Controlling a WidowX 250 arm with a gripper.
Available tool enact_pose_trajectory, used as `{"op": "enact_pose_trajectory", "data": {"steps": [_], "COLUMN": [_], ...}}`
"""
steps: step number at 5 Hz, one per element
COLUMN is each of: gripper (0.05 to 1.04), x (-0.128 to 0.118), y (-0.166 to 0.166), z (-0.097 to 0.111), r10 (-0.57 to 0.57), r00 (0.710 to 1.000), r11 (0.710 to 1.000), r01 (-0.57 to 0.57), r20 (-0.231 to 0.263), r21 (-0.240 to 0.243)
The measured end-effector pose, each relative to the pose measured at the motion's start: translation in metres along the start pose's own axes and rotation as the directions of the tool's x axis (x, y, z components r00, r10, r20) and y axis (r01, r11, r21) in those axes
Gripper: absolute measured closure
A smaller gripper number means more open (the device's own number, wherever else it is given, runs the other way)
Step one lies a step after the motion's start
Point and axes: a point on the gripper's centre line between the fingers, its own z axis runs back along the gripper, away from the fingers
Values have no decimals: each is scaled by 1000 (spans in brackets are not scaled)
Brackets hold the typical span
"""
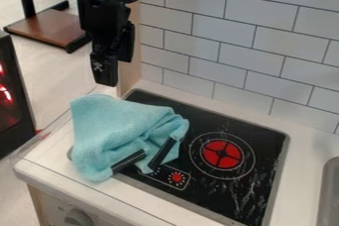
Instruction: Unfold the cloth from bottom to top
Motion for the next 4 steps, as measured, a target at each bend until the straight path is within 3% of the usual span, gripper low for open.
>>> {"op": "enact_pose_trajectory", "data": {"steps": [1,2,3,4], "gripper": [83,83,83,83], "x": [0,-2,-15,-20], "y": [4,24,38,55], "z": [-6,-8,8,7], "r10": [6,57,71,122], "r00": [1000,998,997,993], "r11": [1000,994,994,990], "r01": [-6,-57,-69,-122], "r20": [0,4,-24,7], "r21": [23,90,88,73]}}
